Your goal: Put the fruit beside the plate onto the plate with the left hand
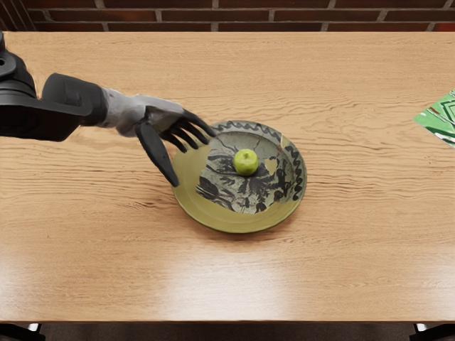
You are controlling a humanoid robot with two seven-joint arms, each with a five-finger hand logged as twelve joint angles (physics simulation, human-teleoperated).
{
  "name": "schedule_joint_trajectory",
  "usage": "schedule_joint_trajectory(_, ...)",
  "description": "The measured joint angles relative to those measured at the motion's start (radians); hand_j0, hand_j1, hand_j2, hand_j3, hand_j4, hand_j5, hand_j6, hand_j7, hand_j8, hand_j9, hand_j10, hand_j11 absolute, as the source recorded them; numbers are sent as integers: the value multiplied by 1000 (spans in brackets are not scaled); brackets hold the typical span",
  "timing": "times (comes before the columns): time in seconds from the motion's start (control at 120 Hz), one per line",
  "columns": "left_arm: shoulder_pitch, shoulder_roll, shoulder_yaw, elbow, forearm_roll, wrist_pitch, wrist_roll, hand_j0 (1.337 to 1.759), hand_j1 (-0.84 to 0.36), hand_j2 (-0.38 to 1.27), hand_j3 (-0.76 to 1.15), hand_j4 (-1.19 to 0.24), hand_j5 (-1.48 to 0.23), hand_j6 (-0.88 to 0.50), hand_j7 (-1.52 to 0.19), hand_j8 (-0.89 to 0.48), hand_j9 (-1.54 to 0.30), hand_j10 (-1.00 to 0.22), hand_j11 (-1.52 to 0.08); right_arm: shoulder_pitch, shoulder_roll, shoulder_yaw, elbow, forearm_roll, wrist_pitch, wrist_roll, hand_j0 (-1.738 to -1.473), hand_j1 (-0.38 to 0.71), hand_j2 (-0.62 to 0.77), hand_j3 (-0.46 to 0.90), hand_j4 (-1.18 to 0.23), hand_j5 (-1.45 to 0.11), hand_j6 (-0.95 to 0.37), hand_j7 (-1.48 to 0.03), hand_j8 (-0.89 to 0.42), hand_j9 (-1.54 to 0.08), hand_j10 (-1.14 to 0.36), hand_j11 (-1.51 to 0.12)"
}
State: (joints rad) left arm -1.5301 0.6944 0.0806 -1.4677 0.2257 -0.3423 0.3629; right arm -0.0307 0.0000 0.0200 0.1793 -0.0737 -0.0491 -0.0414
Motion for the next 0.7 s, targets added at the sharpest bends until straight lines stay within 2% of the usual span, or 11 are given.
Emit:
schedule_joint_trajectory(0.1,142,87,-125,25,-29,-154,1,1658,49,51,0,-252,-327,-252,-327,-252,-327,-252,-327,0,0,0,0,0,0,0,-1658,-318,-5,0,-26,-34,-26,-34,-26,-34,-26,-34)
schedule_joint_trajectory(0.208,266,121,-246,82,-66,-228,1,1658,50,51,0,-251,-326,-251,-326,-251,-326,-251,-326,0,0,0,0,0,0,0,-1658,-318,-5,0,-26,-34,-26,-34,-26,-34,-26,-34)
schedule_joint_trajectory(0.367,335,181,-324,187,-176,-260,0,1658,50,51,0,-250,-325,-250,-325,-250,-325,-250,-325,0,0,0,0,0,0,0,-1658,-318,-5,0,-26,-34,-26,-34,-26,-34,-26,-34)
schedule_joint_trajectory(0.558,398,182,-348,324,-269,-268,-3,1658,51,51,0,-249,-324,-249,-324,-249,-324,-249,-324,0,0,0,0,0,0,0,-1658,-318,-5,0,-26,-34,-26,-34,-26,-34,-26,-34)
schedule_joint_trajectory(0.7,436,195,-352,398,-310,-269,-4,1658,51,50,0,-248,-323,-248,-323,-248,-323,-248,-323,0,0,0,0,0,0,0,-1658,-318,-5,0,-26,-34,-26,-34,-26,-34,-26,-34)
